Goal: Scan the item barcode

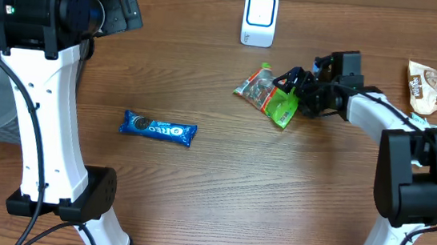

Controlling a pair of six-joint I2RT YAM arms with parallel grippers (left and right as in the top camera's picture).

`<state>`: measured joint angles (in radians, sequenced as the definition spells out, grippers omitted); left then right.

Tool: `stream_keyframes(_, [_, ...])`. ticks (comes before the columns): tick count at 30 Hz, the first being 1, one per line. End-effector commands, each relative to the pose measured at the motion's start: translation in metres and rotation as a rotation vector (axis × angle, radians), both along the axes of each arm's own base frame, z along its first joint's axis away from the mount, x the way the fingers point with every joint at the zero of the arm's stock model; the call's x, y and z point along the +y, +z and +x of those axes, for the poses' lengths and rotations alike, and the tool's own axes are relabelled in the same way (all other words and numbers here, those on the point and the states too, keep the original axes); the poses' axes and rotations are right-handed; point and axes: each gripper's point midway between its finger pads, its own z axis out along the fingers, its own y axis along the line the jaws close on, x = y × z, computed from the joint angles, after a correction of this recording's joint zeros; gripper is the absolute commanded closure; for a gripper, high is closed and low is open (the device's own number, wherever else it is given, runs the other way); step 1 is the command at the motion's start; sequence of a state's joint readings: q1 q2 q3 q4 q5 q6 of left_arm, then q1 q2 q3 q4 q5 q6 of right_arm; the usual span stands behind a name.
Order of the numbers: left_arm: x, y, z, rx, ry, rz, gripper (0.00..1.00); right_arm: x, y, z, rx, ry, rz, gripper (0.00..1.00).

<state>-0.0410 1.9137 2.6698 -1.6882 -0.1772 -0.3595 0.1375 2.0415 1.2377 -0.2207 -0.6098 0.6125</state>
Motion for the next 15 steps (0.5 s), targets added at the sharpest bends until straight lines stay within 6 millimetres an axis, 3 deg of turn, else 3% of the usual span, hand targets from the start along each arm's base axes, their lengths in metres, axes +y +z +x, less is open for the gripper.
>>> stream_keyframes(1, [0.003,0.002,-0.002,-0.003,0.003,0.015,0.00,0.003,-0.031,-0.003,0.000,0.040,-0.055,0.35])
stream_keyframes(4, [0.003,0.002,-0.002,-0.003,0.003,0.015,0.00,0.007,-0.054,-0.012,0.008,0.108,-0.079,0.42])
stream_keyframes(7, [0.003,0.002,-0.002,-0.003,0.003,0.015,0.00,0.011,-0.061,-0.017,-0.011,0.171,-0.076,0.50])
stream_keyframes(9, [0.003,0.002,-0.002,-0.003,0.003,0.015,0.00,0.013,-0.058,-0.017,-0.039,0.203,-0.070,0.68])
stream_keyframes(11, [0.003,0.002,-0.002,-0.003,0.003,0.015,0.00,0.016,-0.053,-0.018,-0.068,0.234,-0.060,0.96])
stream_keyframes(15, [0.003,0.002,-0.002,-0.003,0.003,0.015,0.00,0.015,-0.038,-0.014,-0.094,0.246,-0.068,0.96])
